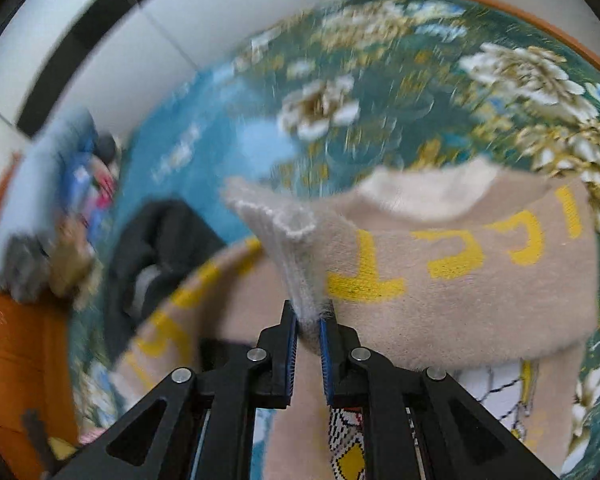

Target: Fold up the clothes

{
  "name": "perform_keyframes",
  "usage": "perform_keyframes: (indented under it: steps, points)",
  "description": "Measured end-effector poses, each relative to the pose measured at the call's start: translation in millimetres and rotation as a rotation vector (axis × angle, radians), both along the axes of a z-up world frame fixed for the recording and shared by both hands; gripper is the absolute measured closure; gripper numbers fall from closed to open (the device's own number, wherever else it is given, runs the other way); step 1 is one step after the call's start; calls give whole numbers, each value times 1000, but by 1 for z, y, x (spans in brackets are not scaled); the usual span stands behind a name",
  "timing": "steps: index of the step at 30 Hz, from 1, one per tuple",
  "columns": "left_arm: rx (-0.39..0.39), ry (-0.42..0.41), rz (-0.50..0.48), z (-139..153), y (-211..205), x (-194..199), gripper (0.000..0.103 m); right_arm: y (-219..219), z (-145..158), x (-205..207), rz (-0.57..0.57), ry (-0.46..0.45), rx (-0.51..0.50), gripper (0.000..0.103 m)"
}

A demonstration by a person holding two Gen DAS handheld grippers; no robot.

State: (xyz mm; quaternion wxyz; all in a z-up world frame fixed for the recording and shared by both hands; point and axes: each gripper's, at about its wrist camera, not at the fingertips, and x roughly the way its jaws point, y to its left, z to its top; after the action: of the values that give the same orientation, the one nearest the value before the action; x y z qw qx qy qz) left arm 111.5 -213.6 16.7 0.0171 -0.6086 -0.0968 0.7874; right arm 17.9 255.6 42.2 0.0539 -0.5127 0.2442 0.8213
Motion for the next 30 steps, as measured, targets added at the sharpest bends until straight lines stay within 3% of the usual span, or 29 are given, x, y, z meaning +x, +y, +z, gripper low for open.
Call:
perform_keyframes:
  steps: [7, 10, 13, 19, 24, 30]
  points:
    - [50, -14, 8, -1, 1, -1, 60, -25, -40, -21, 49, -155, 70, 82]
    - [84, -33, 27, -6, 0, -6, 61, -23, -40, -16, 103, -141, 5, 65]
    - [126, -35, 34, -8, 2, -12, 61, -13, -25, 3, 127, -81, -20, 54]
    - [210, -1, 10, -8, 10, -36, 61, 24, -5, 80, 27, -10, -83, 49]
    - [306, -3, 42, -19, 16, -59, 61, 53, -14, 139, -133, -4, -173, 47]
    - [362, 0, 72, -31, 23, -67, 64, 66, -29, 168, -207, -37, -228, 47]
